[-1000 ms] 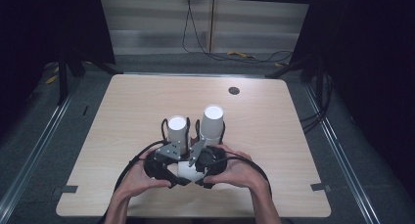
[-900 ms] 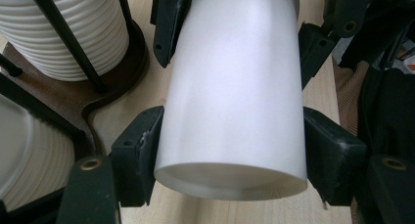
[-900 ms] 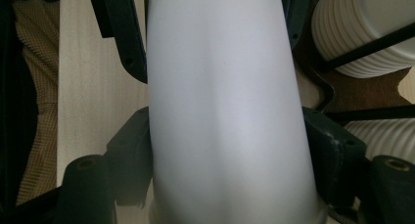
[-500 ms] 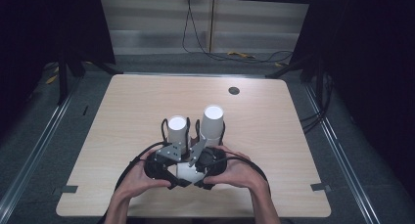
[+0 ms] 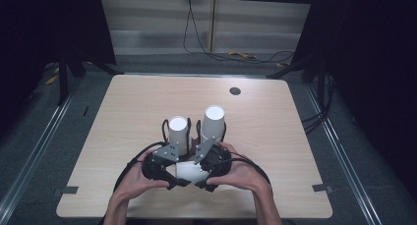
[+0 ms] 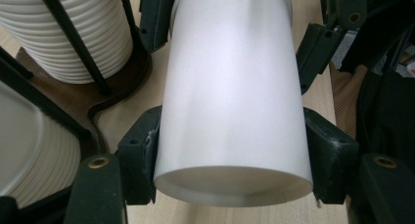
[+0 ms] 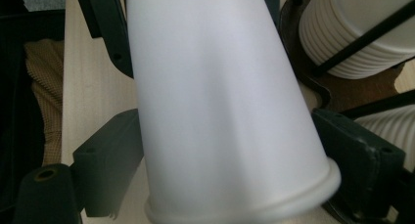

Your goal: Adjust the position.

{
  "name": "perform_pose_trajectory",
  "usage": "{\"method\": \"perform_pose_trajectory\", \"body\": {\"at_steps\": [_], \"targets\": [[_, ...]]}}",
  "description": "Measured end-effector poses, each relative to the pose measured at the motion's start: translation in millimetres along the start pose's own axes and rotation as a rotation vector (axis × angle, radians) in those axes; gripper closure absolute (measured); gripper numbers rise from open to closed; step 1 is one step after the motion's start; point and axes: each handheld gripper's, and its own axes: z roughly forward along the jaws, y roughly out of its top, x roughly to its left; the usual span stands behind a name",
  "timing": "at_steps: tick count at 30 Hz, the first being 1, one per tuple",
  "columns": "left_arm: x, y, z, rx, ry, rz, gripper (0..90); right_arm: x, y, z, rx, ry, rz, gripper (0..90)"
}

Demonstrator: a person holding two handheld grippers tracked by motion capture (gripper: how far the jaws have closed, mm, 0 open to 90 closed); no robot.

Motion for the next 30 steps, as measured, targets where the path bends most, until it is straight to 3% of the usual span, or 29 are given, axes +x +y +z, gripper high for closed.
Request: {"method": "perform_pose_trajectory", "body": {"at_steps": [5, 16, 25, 30], "targets": [[-1.2, -2.7, -5.6, -0.033, 0.028, -0.018, 34.0, -0.3, -8.6, -0.7, -0.032, -0.010, 0.044, 14.9], [-3.3, -6.7, -11.0, -0.095, 0.040, -0.023, 33.7, 1.3, -24.1, -0.6, -0.084, -0.033, 0.098, 15.1], [-5.9, -15.4, -11.4, -0.154, 0.050, -0.042, 33.6, 5.5, -41.2, -3.0, -0.180, -0.074, 0.154, 17.1], [-6.9, -18.5, -11.4, -0.185, 0.055, -0.052, 33.6, 7.8, -52.3, -0.1, -0.208, -0.088, 0.182, 16.9]]}}
